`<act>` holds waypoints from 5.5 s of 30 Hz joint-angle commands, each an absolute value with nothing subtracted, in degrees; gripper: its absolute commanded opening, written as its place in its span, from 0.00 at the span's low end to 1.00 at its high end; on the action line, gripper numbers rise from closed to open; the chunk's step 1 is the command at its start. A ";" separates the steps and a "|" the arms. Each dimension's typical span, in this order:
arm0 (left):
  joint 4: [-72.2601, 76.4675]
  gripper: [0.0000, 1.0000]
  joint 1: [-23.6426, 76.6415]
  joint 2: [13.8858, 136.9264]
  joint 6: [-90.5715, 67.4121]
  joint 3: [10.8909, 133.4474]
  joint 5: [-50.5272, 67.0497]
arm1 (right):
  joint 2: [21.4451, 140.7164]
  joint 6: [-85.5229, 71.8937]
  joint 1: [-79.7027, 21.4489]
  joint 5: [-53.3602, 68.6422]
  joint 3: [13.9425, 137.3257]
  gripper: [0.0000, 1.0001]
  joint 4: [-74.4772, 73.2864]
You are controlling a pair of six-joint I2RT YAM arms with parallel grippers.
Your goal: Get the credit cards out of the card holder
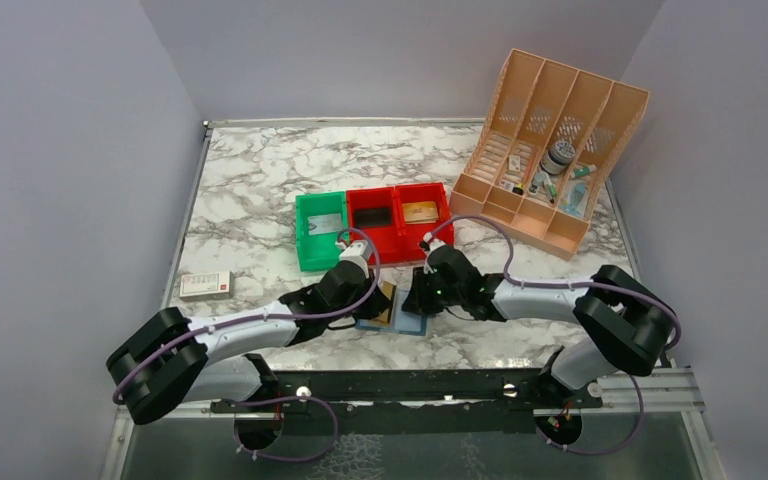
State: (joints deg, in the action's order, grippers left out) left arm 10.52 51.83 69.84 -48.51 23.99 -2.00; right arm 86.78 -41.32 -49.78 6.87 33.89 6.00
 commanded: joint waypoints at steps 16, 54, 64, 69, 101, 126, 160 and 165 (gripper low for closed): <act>2.75 0.00 51.81 58.19 -50.54 21.87 -11.94 | 86.50 -36.10 -49.66 17.78 39.29 0.17 6.35; 2.11 0.00 51.68 56.24 -48.60 21.76 -10.30 | 92.63 -35.09 -49.66 13.64 42.70 0.19 2.37; 3.16 0.00 51.68 56.87 -48.78 21.39 -9.79 | 87.12 -34.20 -49.66 8.34 42.91 0.19 -2.08; 5.07 0.00 51.68 56.80 -48.86 20.85 -8.36 | 79.76 -37.09 -49.66 5.54 38.35 0.28 2.35; 19.90 0.00 30.50 62.34 -44.66 32.23 24.10 | 64.07 -37.25 -33.22 17.87 34.20 0.65 21.61; 35.85 0.00 22.89 58.09 -48.06 21.71 37.09 | 82.58 -44.67 -32.86 47.09 37.55 0.64 43.86; 54.43 0.00 22.79 48.49 -66.58 9.71 40.94 | 79.19 -56.83 -40.09 42.66 32.25 0.46 47.50; 60.38 0.00 22.85 50.83 -68.58 8.26 41.60 | 79.93 -59.70 -40.25 41.38 30.89 0.41 50.16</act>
State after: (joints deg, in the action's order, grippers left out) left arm 52.29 23.20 49.32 -66.28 9.91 39.51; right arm 79.24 -57.08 -39.77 43.94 30.68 46.89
